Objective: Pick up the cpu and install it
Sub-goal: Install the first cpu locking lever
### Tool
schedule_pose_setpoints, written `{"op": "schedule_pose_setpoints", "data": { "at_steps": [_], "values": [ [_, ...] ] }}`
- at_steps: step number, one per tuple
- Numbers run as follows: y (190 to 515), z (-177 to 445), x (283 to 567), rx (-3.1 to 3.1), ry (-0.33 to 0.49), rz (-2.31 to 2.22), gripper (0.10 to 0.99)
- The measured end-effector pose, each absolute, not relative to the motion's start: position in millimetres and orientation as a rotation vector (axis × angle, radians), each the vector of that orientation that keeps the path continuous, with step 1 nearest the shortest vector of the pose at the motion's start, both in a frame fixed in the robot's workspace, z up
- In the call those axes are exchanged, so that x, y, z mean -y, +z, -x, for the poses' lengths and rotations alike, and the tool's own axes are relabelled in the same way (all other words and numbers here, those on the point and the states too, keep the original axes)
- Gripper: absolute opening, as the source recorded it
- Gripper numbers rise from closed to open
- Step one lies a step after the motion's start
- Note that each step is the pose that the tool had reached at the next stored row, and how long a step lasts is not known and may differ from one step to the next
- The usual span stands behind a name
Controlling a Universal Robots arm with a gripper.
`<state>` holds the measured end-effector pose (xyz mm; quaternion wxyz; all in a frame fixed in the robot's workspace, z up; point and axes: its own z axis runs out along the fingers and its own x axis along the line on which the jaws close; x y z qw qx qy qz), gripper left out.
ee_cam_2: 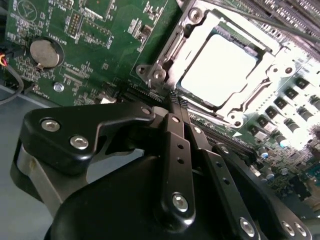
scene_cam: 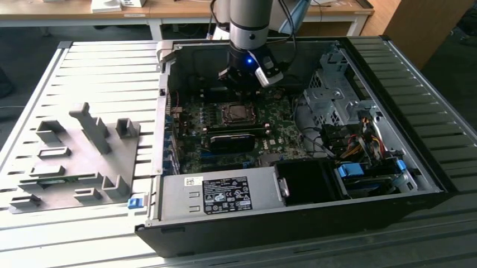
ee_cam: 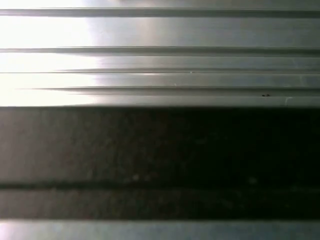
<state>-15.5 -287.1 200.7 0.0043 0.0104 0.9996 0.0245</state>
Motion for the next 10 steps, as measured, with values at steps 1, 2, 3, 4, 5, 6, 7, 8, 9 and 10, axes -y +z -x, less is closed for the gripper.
{"op": "schedule_pose_setpoints", "data": {
  "at_steps": [1, 2, 3, 4, 5, 6, 7, 8, 9, 10],
  "values": [
    [200.3, 15.4, 287.1, -3.132, 0.069, -0.033, 0.106],
    [199.9, 15.4, 287.1, -3.132, 0.061, -0.033, 0.106],
    [199.3, 15.2, 287.1, -3.132, 0.054, -0.032, 0.106],
    [198.7, 15.0, 287.1, -3.133, 0.048, -0.032, 0.106],
    [198.0, 14.7, 287.0, -3.133, 0.041, -0.032, 0.106],
    [197.4, 14.4, 286.9, -3.133, 0.037, -0.032, 0.106],
    [196.6, 14.1, 286.8, -3.133, 0.035, -0.033, 0.106],
    [195.9, 13.5, 286.7, -3.134, 0.034, -0.033, 0.106],
    [195.1, 12.9, 286.5, -3.134, 0.034, -0.033, 0.106],
    [195.2, 12.8, 287.1, -3.134, 0.038, -0.032, 0.106]
  ]
}}
